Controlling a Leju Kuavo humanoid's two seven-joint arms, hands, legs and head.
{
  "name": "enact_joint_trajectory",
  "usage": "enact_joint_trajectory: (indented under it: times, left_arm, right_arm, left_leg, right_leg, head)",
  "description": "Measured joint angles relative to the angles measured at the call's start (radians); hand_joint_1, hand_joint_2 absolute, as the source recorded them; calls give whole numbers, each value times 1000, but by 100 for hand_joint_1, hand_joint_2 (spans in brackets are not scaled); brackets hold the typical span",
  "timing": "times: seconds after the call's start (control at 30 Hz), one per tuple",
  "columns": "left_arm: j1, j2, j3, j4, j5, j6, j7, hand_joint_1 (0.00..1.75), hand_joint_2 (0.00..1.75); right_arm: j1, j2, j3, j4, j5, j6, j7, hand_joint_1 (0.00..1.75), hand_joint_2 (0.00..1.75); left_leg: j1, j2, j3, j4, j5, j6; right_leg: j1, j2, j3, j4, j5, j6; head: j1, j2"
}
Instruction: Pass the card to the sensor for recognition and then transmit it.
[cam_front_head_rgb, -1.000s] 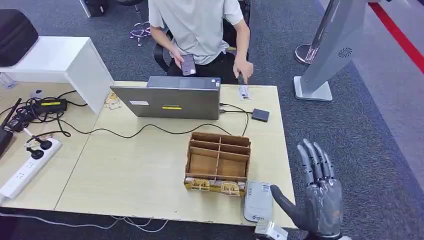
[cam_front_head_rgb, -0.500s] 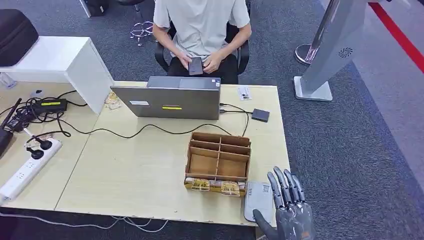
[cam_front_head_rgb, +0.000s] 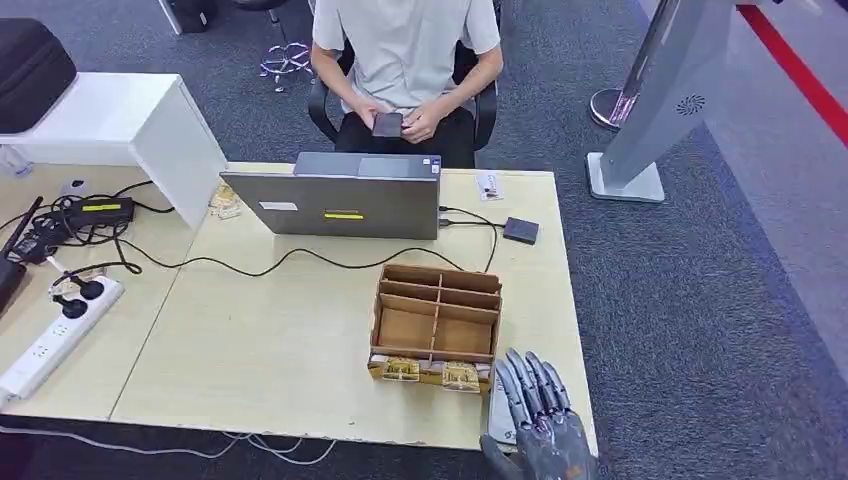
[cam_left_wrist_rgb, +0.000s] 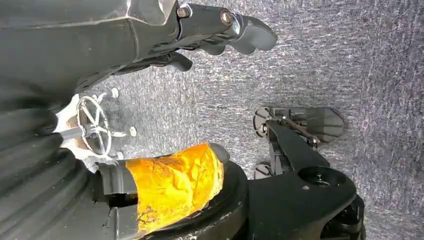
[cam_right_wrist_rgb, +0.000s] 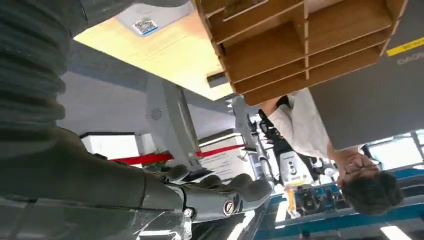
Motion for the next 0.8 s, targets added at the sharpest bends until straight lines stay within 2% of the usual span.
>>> enact_joint_trajectory:
  times: [0.13, 0.37, 0.8]
  left_arm:
    - [0, -1, 0, 0, -8, 0, 0, 0, 175]
    - [0, -5, 0, 0, -16, 0, 0, 0, 175]
    - [-2, -8, 0, 0, -39, -2, 3, 0, 175]
  right_arm:
    - [-15, 2, -1, 33, -31, 0, -81, 0, 175]
    - [-31, 19, -5, 78, -36, -1, -114, 0, 175]
    - [-53, 139, -129, 164, 28, -2, -258, 0, 175]
  left_leg:
    - [0, 0, 0, 0, 0, 0]
    - [0, 0, 0, 0, 0, 0]
    - [0, 0, 0, 0, 0, 0]
  right_leg:
    - [0, 0, 0, 0, 0, 0]
    - [0, 0, 0, 0, 0, 0]
    - [0, 0, 0, 0, 0, 0]
  head:
    - [0, 0]
    - [0, 0]
    - [0, 0]
